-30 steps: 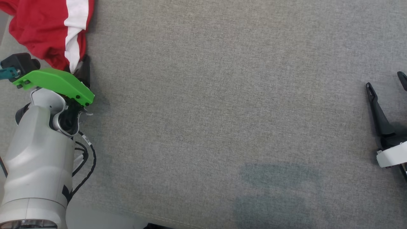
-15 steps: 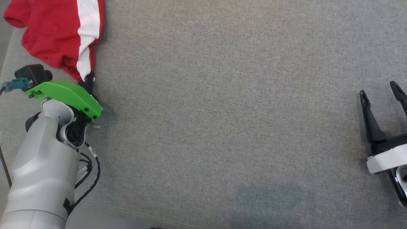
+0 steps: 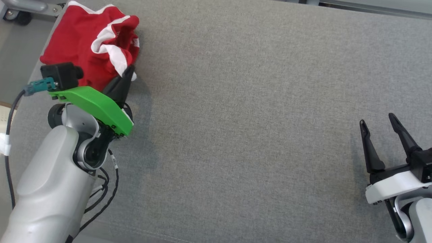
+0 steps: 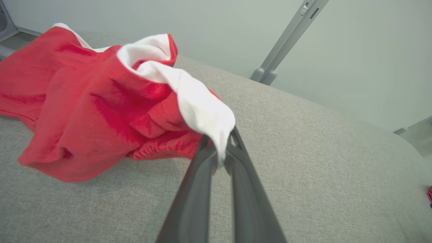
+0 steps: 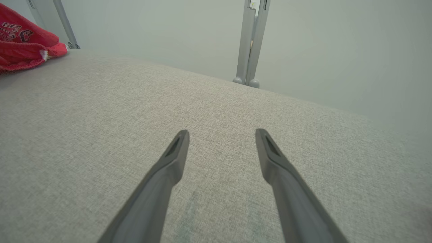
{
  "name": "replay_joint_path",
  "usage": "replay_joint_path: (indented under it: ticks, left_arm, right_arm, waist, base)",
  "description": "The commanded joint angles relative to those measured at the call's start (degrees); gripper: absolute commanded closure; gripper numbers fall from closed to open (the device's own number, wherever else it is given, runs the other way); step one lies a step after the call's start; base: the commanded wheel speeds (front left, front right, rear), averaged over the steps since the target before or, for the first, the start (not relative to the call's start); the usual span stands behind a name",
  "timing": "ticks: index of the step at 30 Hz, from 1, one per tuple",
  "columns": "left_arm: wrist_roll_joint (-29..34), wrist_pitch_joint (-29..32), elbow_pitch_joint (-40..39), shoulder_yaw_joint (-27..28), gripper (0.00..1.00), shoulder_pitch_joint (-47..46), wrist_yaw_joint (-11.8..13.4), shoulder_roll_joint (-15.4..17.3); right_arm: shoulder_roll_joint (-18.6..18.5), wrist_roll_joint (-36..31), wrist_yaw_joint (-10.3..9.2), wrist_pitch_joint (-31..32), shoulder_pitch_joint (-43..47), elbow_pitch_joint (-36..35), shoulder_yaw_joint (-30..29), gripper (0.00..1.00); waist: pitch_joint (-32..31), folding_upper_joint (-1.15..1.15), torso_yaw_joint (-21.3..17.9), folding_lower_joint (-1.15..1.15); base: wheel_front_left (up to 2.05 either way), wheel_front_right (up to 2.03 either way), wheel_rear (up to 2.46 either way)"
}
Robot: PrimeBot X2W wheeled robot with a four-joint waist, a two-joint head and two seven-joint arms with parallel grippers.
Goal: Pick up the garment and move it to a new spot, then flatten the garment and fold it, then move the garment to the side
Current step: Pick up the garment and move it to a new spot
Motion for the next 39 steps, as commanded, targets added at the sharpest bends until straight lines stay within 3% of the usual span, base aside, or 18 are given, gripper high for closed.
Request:
replay_joint_path:
  ticks: [1,7,13,18,23,29,32,39]
  left_arm:
    - [-0.18,0.74,-2.35,-0.75,1.0,1.45,-0.19,0.31]
    - [-1.0,4.72,-13.59,-3.57,1.0,4.95,0.86,0.15]
    - [-1.61,9.99,-26.11,-9.15,1.0,8.27,3.29,-2.9]
    - [-1.47,13.5,-31.0,-15.22,1.0,9.66,4.38,-7.1]
    - [-0.53,14.17,-28.37,-20.35,1.0,10.65,4.77,-11.87]
    - [1.47,10.35,-17.58,-24.1,1.0,9.24,4.99,-15.2]
    - [0.13,7.89,-10.58,-26.82,1.0,7.96,4.42,-15.76]
    - [-7.56,1.08,-8.38,-33.41,1.0,5.19,5.74,-15.87]
  right_arm:
    - [0.72,0.35,-0.08,-0.16,0.95,0.32,-0.03,0.0]
    - [3.44,0.28,-0.08,-0.16,2.07,0.62,-0.16,0.0]
    - [5.52,-0.05,-0.09,-0.16,2.64,0.49,-0.74,0.0]
    - [6.59,0.05,-0.09,-0.16,2.12,0.46,-1.6,0.0]
    - [7.47,-0.06,-0.09,-0.16,1.95,0.58,-2.43,0.0]
    - [8.33,0.19,-0.09,-0.16,0.88,0.74,-2.03,0.0]
    - [8.84,0.28,-0.09,-0.16,-0.06,0.96,-2.03,0.0]
    - [9.36,0.27,-0.09,-0.15,-1.68,1.48,-1.49,0.0]
  waist:
    - [-4.5,0.0,-1.75,0.0]
    - [-7.92,0.0,-4.97,0.0]
    - [-9.26,0.0,-9.71,0.0]
    - [-9.04,0.0,-14.08,0.0]
    - [-8.34,0.0,-18.1,0.0]
    - [-6.11,0.0,-21.74,0.0]
    - [-4.89,0.0,-23.24,0.0]
    - [-3.41,0.0,-25.29,0.0]
  base:
    - [0.0,0.0,0.0]
    - [0.0,0.0,0.0]
    - [0.0,0.0,0.0]
    - [0.0,0.0,0.0]
    - [0.0,0.0,0.0]
    - [0.0,0.0,0.0]
    - [0.0,0.0,0.0]
    - [0.0,0.0,0.0]
